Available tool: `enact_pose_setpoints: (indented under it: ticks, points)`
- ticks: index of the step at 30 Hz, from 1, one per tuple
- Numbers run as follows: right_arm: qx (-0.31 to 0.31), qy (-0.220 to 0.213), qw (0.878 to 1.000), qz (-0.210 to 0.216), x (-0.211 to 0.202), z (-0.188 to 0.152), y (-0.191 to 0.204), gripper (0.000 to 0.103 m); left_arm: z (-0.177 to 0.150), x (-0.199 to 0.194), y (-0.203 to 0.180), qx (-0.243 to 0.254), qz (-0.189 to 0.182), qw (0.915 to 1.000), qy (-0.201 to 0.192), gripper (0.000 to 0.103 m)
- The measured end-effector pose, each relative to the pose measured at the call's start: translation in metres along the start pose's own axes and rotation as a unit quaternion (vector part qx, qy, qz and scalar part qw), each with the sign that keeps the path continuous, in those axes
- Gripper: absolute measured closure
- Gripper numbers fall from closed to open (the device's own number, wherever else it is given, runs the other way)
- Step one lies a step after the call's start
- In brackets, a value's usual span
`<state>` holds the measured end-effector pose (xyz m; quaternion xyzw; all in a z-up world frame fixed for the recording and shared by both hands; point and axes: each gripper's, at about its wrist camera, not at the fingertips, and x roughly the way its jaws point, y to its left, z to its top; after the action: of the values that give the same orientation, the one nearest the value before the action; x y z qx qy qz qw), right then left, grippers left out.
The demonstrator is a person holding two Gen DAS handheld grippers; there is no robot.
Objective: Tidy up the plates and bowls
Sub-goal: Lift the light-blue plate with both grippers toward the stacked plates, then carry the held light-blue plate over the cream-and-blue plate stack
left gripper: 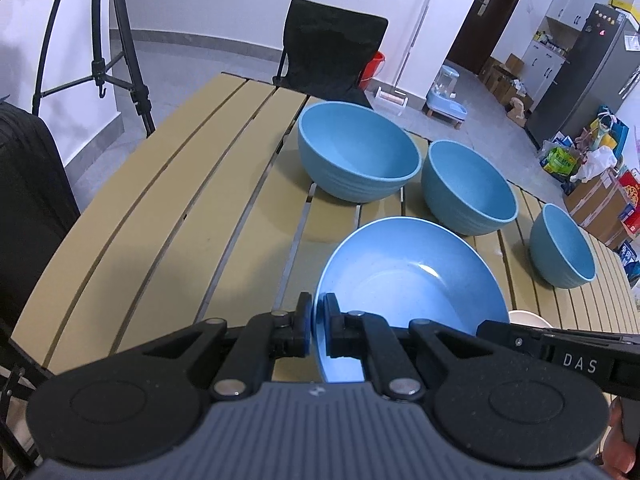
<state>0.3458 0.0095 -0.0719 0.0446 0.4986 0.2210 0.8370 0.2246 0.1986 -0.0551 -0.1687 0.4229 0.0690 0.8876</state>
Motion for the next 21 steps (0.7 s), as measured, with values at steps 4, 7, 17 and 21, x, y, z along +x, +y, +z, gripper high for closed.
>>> enact_pose_setpoints:
  ticks: [4, 7, 17, 21]
  points:
    - [-0.002, -0.009, 1.0, 0.0, -0.014, -0.004, 0.002, 0.098, -0.005, -0.012, -0.004, 0.002, -0.003, 1.0, -0.007, 0.096]
    - [-0.004, -0.015, 1.0, 0.001, -0.024, -0.008, 0.002, 0.098, -0.008, -0.021, -0.008, 0.003, -0.003, 0.9999, -0.012, 0.096]
    - [-0.001, -0.031, 1.0, 0.003, -0.051, -0.02, -0.002, 0.098, -0.018, -0.043, -0.024, 0.016, -0.005, 0.9996, -0.023, 0.096]
    - [0.001, -0.036, 0.999, 0.003, -0.059, -0.025, -0.004, 0.098, -0.022, -0.049, -0.032, 0.022, -0.005, 0.9994, -0.024, 0.096]
